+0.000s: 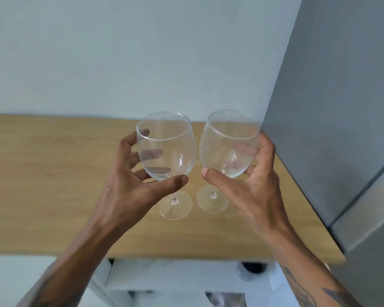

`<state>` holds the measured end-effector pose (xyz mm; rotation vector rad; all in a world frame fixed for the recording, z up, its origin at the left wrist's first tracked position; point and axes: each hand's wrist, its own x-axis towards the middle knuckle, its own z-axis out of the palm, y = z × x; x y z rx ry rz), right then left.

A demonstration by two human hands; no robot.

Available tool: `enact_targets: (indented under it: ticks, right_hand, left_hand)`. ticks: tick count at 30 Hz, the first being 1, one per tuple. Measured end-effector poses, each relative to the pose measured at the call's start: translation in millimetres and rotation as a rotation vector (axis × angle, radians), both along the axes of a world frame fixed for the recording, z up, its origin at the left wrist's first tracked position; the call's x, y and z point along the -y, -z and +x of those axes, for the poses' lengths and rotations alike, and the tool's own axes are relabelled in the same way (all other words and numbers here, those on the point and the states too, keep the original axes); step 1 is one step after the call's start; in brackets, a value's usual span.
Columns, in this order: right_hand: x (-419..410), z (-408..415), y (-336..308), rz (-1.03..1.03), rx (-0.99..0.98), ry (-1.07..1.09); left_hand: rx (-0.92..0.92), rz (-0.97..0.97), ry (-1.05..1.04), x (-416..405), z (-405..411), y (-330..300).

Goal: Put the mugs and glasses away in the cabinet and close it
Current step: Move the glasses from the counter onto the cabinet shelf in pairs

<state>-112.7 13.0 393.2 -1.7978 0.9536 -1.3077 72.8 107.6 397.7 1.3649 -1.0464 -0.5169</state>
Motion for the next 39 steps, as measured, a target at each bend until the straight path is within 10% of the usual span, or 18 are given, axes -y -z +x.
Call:
enact_targets:
  ticks: [14,24,39]
  right_hand:
    - [-139.6,-113.7,128.7,0.187,-0.025,-0.092]
    - [-92.8,-82.9,292.2,0.374,-0.121,0.095]
    - [27.3,-19.7,340.4,0.362,-0.142,0.142]
  left_hand:
    - [-0.114,0.167,-0.003,-140.5,-106.2,150.2]
    - [-0.085,0.299,-0.056,-76.2,-111.5,303.9]
    - [0.083,0.217,-0.243,51.2,-69.9,369.2]
